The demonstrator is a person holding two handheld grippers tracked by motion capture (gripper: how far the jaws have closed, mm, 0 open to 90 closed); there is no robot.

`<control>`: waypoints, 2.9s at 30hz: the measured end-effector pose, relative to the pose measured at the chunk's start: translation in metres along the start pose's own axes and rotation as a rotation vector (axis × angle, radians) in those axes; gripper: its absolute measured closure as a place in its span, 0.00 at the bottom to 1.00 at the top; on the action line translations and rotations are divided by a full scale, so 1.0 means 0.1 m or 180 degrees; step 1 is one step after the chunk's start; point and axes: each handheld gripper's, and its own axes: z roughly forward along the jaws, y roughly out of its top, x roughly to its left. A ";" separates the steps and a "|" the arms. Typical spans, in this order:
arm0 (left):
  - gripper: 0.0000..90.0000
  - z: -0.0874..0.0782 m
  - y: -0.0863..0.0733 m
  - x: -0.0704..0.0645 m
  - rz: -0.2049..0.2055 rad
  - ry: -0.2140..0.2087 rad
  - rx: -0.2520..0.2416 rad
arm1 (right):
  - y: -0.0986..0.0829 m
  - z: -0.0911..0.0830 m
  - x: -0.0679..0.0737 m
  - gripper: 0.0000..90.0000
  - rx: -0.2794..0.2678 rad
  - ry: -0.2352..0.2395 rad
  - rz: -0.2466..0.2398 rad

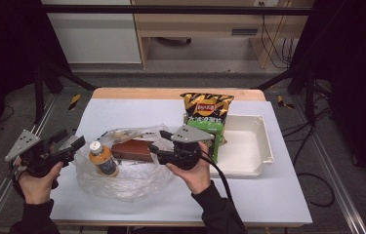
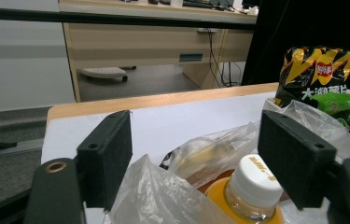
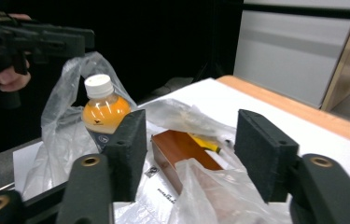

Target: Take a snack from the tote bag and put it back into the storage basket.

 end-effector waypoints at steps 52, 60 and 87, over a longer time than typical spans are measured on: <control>0.93 0.08 -1.16 -0.60 0.0332 -0.0390 0.1239 | -1.18 0.41 -0.07 0.86 0.1313 -0.0545 0.0003; 0.93 0.08 -1.16 -0.56 0.0303 -0.0368 0.1148 | -1.07 0.36 -0.04 0.76 0.1101 -0.0474 0.0071; 0.93 0.10 -1.17 -0.55 0.0315 -0.0392 0.1177 | -0.79 0.58 -0.09 0.97 0.1162 -0.0832 -0.0071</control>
